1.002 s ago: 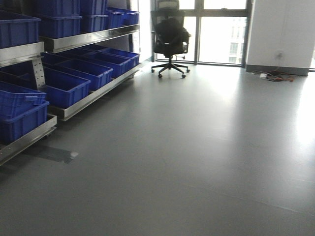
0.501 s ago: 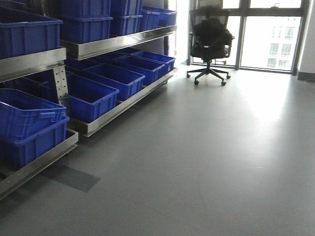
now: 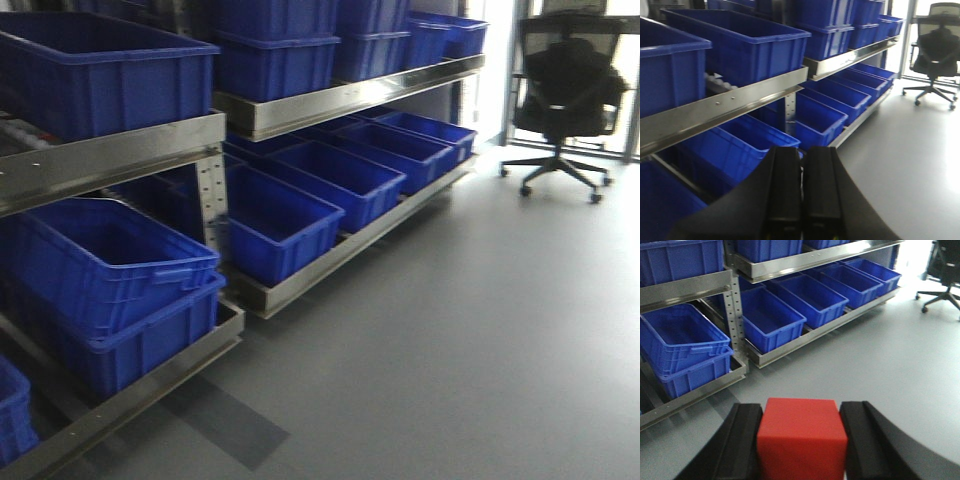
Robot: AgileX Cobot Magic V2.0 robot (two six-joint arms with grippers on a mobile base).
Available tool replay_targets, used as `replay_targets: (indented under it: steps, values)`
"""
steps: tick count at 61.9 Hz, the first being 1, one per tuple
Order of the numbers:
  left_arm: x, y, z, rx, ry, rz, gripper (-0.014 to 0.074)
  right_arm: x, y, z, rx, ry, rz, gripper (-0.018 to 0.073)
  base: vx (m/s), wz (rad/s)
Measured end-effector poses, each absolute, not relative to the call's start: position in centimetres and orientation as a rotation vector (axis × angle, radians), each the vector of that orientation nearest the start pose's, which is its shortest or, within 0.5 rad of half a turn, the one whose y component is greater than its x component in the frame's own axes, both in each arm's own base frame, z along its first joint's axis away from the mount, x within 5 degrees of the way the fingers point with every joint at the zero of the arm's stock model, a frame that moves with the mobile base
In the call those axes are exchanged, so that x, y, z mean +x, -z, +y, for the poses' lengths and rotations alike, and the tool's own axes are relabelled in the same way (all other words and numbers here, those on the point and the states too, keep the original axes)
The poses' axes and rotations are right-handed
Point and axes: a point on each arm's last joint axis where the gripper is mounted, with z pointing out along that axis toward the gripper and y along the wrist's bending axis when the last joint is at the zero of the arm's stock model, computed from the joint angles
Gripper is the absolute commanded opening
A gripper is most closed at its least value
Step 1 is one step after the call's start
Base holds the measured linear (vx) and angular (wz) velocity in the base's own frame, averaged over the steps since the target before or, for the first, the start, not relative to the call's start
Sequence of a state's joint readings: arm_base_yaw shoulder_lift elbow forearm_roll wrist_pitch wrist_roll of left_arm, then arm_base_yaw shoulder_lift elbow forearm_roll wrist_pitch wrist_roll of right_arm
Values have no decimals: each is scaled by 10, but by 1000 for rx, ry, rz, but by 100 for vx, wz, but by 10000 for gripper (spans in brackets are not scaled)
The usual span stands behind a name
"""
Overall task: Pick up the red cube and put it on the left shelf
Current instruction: 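Approach the blue bin on the shelf, right gripper holding cube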
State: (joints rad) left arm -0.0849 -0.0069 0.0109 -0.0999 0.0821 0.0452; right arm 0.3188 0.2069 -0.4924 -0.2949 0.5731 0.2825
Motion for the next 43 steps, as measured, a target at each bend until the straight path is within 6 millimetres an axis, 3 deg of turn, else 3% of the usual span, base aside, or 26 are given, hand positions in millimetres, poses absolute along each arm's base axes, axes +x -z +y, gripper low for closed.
replay_targets:
  steps: [43]
  values:
    - [56, -202, -6, 30, 116, 1570, 102, 48, -314, 1, -135, -118, 1745, 64, 48, 83]
